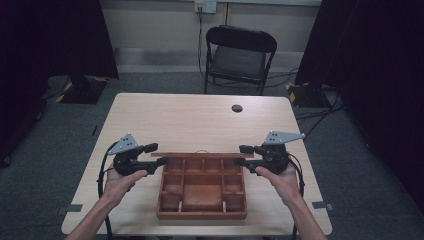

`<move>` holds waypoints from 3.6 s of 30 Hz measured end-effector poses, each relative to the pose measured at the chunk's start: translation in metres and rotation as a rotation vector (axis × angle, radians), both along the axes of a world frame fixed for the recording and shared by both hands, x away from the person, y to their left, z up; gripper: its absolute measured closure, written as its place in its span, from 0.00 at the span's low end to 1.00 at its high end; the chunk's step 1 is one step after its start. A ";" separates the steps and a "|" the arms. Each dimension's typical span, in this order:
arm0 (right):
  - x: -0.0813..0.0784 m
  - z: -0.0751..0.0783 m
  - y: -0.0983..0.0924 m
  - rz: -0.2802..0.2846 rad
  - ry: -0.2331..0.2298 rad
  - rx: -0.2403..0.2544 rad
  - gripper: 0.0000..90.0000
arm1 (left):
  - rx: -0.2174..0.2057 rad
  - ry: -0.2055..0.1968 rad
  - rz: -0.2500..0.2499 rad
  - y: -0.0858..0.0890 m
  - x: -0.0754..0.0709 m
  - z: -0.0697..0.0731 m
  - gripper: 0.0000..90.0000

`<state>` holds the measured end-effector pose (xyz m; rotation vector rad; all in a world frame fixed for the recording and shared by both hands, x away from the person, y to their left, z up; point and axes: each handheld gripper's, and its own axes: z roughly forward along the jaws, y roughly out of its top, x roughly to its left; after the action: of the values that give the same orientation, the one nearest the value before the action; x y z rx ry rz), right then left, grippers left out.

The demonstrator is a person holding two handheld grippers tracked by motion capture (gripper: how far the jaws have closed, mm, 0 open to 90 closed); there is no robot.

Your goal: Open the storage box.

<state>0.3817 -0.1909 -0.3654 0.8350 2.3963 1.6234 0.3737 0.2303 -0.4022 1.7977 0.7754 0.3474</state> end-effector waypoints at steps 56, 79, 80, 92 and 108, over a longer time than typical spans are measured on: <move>0.061 -0.032 0.010 -0.075 0.046 0.048 0.50 | 0.017 0.027 0.003 -0.014 0.044 0.001 0.56; 0.072 -0.047 0.012 -0.075 0.062 0.028 0.48 | 0.034 0.056 0.012 -0.015 0.054 -0.013 0.58; 0.073 -0.048 0.013 -0.076 0.063 0.026 0.48 | 0.032 0.053 0.009 -0.015 0.055 -0.014 0.58; 0.075 -0.056 0.019 -0.081 0.076 0.000 0.49 | 0.029 0.059 0.010 -0.015 0.057 -0.015 0.59; 0.077 -0.058 0.015 -0.105 0.070 0.017 0.51 | 0.042 0.065 0.013 -0.015 0.062 -0.021 0.61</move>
<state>0.4588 -0.1758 -0.4233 1.0191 2.3435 1.6028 0.4358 0.2154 -0.4230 1.8514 0.8312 0.3166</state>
